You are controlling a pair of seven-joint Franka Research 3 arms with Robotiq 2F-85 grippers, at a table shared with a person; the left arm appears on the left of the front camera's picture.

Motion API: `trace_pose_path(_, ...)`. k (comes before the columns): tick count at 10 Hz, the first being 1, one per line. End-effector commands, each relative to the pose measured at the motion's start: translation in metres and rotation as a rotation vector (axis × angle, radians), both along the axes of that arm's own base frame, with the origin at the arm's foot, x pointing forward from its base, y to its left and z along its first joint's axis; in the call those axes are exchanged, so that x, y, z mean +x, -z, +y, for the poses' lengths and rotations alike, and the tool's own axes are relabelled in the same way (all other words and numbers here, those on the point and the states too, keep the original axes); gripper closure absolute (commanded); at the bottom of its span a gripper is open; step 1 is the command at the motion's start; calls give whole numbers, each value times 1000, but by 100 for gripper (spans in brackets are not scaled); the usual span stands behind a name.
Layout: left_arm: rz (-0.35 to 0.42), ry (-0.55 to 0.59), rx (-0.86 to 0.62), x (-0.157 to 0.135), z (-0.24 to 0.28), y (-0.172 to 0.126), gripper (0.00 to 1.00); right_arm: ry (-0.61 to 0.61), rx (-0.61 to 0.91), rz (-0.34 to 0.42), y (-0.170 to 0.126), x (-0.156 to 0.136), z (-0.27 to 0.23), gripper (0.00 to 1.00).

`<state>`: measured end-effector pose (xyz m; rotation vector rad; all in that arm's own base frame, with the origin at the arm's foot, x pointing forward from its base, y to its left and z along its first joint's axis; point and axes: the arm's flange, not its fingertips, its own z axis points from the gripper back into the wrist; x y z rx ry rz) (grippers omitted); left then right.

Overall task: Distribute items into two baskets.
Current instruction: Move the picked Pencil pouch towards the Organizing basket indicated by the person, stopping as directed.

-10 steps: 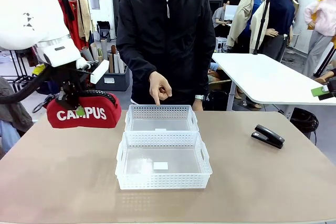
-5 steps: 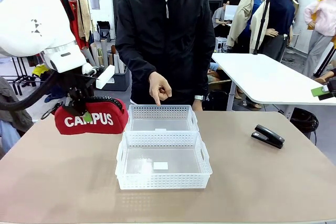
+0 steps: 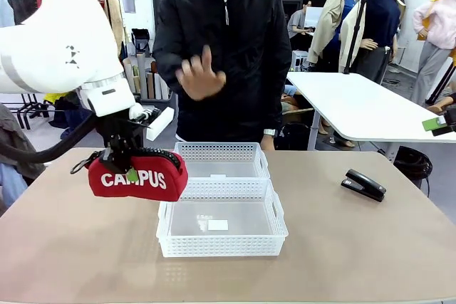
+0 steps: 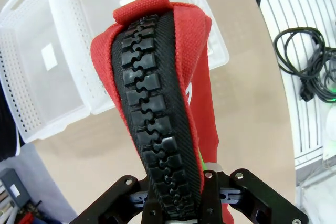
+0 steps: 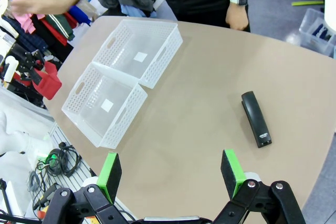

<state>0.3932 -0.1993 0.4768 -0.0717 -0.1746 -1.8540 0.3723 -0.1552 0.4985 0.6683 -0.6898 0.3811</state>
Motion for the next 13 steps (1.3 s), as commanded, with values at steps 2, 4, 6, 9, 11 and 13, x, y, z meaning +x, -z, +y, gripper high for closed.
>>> trace_pose_path(2,-55,-51,31,6,-6,4,100,-6,11,-18,-1,1,0,0)
trace_pose_path(4,-53,-123,177,7,67,-5,100,-6,11,-18,-1,1,0,0)
trace_pose_path(6,21,-130,126,10,132,-1,100,-6,11,-18,-1,1,0,0)
trace_pose_path(9,12,-149,46,18,146,-7,100,-6,11,-18,-1,1,0,0)
trace_pose_path(11,17,-140,96,15,151,-1,100,-6,11,-18,-1,1,0,0)
trace_pose_path(13,17,-140,96,15,151,-1,100,-6,11,-18,-1,1,0,0)
